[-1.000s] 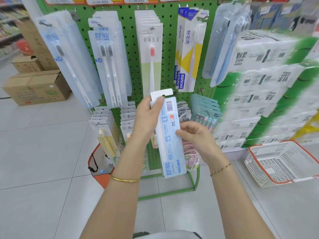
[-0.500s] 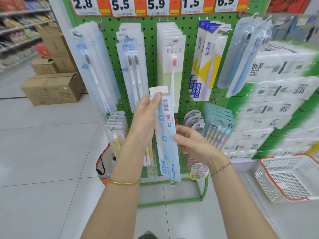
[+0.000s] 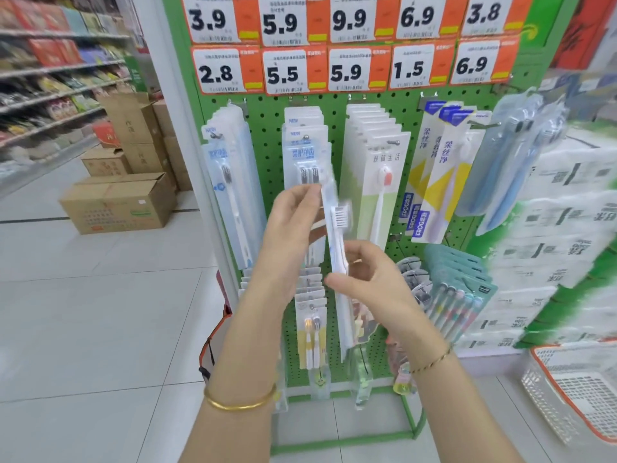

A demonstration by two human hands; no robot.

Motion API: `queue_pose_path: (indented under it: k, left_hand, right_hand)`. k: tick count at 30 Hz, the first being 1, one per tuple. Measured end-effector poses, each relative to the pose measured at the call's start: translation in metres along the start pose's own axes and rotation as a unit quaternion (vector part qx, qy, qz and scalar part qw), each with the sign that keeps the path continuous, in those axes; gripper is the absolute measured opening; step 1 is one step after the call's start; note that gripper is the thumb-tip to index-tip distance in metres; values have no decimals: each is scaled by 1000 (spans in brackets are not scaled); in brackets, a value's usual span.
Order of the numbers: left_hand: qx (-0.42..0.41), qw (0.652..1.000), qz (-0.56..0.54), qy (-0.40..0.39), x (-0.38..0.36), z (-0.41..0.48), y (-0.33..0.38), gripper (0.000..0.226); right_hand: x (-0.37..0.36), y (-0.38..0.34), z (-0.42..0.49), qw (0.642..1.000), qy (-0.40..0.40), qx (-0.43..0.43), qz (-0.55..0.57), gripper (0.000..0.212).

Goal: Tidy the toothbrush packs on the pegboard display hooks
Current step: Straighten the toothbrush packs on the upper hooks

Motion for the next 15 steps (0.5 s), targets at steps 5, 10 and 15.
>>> queue_pose_path:
  k: [5,10,15]
  left_hand:
    - [-58,996,57,-27,8,-12,21,45]
    - [-97,988,116,13,15,-3,28,15]
    - [-97,985,125,68,28,8,27,18]
  right_hand:
    - [17,-34,-5,971,204,19,-125,47]
    - [8,-50,1,936,257,13,-239,58]
    - [0,-62,13,923,266,20,-276,59]
Point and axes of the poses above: each hand's wrist, its own z-axis towards the middle knuckle, its own x-axis out of the back of the hand, y = z × x, the point moved 10 cm from there along z, towards the middle knuckle, and after that the axes turned 1 degree about -x, right-handed, at the moved point
